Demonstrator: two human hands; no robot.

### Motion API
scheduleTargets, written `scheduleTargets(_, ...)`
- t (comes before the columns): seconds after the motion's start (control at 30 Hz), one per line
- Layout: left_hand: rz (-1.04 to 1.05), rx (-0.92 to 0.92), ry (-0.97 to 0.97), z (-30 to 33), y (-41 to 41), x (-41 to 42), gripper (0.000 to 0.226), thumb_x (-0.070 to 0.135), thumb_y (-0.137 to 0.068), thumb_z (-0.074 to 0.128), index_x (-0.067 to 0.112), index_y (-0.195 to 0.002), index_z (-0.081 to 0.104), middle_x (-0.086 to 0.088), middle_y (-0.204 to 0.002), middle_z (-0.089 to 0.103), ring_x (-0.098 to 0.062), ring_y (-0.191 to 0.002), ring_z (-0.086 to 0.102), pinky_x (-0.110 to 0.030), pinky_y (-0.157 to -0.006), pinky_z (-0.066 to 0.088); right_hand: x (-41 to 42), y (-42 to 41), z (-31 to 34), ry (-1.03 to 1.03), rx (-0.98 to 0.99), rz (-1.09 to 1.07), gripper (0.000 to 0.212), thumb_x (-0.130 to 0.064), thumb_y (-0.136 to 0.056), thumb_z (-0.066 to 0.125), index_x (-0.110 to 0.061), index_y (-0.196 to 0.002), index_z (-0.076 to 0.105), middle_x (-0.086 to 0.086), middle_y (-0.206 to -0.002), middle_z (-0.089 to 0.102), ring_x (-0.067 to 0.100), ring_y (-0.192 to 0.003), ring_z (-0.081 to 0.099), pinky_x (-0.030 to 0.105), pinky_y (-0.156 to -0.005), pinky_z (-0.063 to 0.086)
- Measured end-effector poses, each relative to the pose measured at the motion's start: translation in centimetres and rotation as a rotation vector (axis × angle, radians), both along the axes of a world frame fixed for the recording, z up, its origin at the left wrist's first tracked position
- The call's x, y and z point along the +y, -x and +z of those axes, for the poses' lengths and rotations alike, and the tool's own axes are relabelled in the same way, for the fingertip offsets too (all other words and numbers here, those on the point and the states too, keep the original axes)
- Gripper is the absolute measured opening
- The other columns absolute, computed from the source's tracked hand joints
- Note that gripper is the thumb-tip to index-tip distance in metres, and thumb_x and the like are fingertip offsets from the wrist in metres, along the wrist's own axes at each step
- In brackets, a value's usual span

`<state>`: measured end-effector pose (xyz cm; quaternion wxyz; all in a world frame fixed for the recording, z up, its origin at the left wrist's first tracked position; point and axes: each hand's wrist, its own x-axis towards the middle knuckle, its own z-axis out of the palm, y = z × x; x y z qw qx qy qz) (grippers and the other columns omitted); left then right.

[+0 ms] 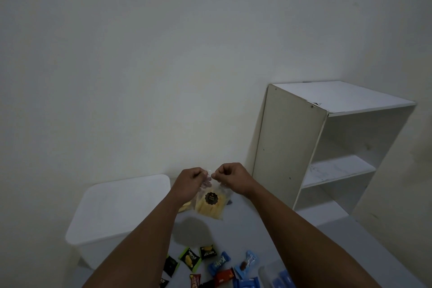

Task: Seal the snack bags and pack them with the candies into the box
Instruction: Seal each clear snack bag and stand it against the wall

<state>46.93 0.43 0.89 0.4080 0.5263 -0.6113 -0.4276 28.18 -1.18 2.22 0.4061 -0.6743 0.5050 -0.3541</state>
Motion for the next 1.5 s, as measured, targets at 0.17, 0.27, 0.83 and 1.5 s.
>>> scheduleTargets(0.17,0.019,-0.035,0.037,-0.8,0.6,0.0,0.028,0.015,-0.103,0.049,0.01,-0.087,0.071,-0.006,-0.085,0.077,-0.023,-0.084,0.074,-0.03,-0.073,0.056,0.2,-0.1,-0.5,0.011,0.013,-0.002,0.014,-0.015,-0.093,0.07,-0.003,-0.085,0.07,-0.001,-0.066,0.06,-0.002,-0.051,0.054,0.012,-0.054,0.045)
scheduleTargets(0.27,0.075,-0.009,0.037,-1.2,0.5,-0.4,0.028,0.018,-0.103,0.05,0.012,-0.086,0.071,-0.006,-0.085,0.076,-0.025,-0.085,0.073,-0.039,-0.078,0.058,0.4,0.7,-1.0,-0.033,-0.055,-0.039,0.013,-0.017,-0.089,0.074,-0.009,-0.08,0.072,-0.001,-0.068,0.065,0.005,-0.06,0.059,0.017,-0.058,0.049)
scheduleTargets(0.83,0.147,0.286,-0.269,-7.8,6.1,-2.3,0.025,0.022,-0.103,0.053,0.011,-0.093,0.072,-0.014,-0.096,0.073,-0.028,-0.088,0.07,-0.038,-0.075,0.06,1.4,8.2,-9.2,-0.468,-0.182,-0.149,0.027,-0.031,-0.091,0.072,-0.009,-0.106,0.072,0.008,-0.105,0.075,0.021,-0.099,0.07,0.039,-0.086,0.057)
scheduleTargets(1.5,0.19,-0.176,-0.65,-22.9,17.8,-15.4,0.008,0.024,-0.096,0.061,0.024,-0.088,0.063,-0.01,-0.092,0.072,-0.025,-0.081,0.073,-0.047,-0.073,0.063,-15.8,14.4,-22.3,-0.454,-0.216,-0.513,0.023,-0.01,-0.096,0.059,-0.025,-0.083,0.071,0.0,-0.089,0.071,0.02,-0.086,0.066,0.033,-0.077,0.054)
